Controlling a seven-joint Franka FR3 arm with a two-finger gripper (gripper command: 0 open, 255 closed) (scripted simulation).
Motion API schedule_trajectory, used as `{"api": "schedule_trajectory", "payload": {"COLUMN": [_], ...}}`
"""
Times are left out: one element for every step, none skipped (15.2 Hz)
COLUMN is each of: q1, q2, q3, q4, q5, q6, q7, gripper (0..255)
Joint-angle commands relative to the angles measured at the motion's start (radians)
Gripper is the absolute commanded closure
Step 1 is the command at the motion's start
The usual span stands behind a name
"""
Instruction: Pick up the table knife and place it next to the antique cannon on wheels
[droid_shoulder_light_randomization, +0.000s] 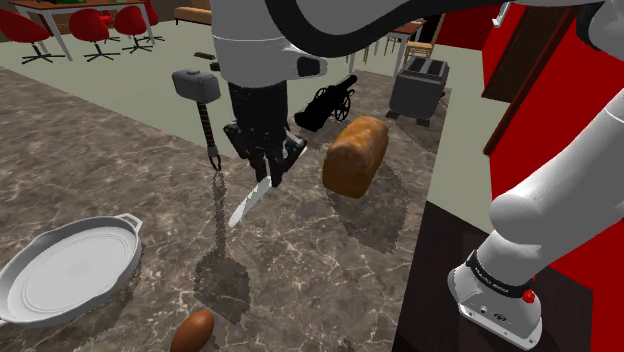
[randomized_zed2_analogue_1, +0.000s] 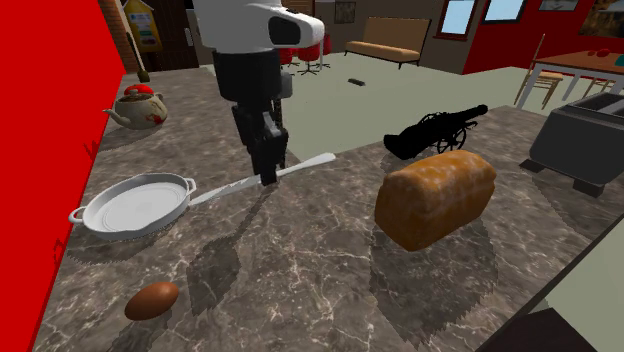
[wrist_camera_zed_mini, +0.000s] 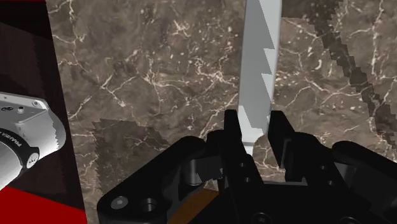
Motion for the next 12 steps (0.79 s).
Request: {"api": "schedule_trajectory", "payload": {"q1": [-0.025,-0.004,0.013,0.029,0.038,0.046,0.053,0.057,0.061,0.063,0.064,0.064], "q2": [-0.124,-0.170,-0.208,-0.238,-0.266,-0.291,-0.312,-0.332,-0.349,-0.364,-0.378,-0.390], "q3": [-0.065,-0.127,-0.179,-0.227,-0.266,-0.304,-0.338,-0.370,-0.400,-0.428,-0.455,-0.481], "q4": [-0.037,-0.064,-0.089,-0.114,-0.138,-0.160,-0.182,-0.202,-0.221,-0.239,-0.256,-0.272], "q5": [0.118,0.156,0.183,0.203,0.220,0.233,0.242,0.250,0.254,0.257,0.259,0.259], "q6": [-0.010,-0.013,-0.016,-0.018,-0.021,-0.023,-0.025,-0.027,-0.029,-0.030,-0.031,-0.031], "q7": [-0.121,-0.171,-0.215,-0.254,-0.292,-0.327,-0.360,-0.393,-0.424,-0.453,-0.482,-0.511], "gripper": [255,255,255,255,255,255,255,255,255,255,255,255]}}
